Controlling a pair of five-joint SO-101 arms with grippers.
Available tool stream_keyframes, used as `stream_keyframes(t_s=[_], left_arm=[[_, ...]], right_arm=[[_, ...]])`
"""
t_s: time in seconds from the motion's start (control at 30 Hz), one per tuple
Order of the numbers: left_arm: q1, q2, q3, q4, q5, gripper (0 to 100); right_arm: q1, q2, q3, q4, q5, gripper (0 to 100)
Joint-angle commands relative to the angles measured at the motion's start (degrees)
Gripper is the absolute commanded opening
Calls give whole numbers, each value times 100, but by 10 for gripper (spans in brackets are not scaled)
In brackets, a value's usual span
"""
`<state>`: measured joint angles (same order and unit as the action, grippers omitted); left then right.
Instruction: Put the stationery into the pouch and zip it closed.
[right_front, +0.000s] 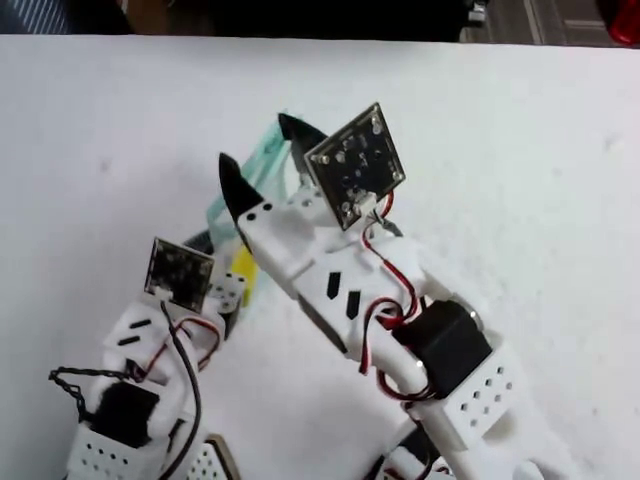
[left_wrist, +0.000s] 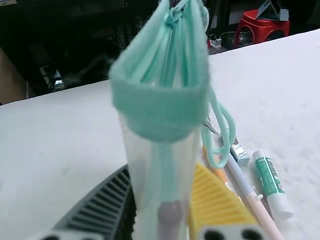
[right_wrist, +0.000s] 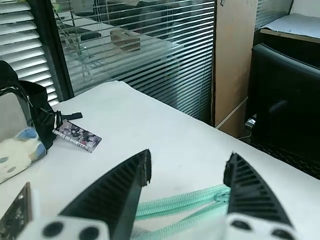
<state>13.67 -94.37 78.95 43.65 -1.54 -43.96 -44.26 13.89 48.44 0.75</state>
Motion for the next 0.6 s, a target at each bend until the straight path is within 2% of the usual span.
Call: stream_keyframes(t_s=[0.0, 0.37, 0.47, 0.53, 0.57], left_arm=[[-48, 22, -44, -158, 62, 122], [-48, 22, 9, -185, 53, 120], [-48, 22, 18, -193, 53, 120], [-48, 22, 18, -193, 53, 120], [-48, 22, 18, -193, 53, 120]], right_arm=[[4, -154, -264, 4, 0, 227], [22, -163, -273, -4, 0, 228], [215, -171, -281, -4, 0, 226], [426, -259, -299, 22, 0, 176], [549, -321, -308, 31, 0, 98]])
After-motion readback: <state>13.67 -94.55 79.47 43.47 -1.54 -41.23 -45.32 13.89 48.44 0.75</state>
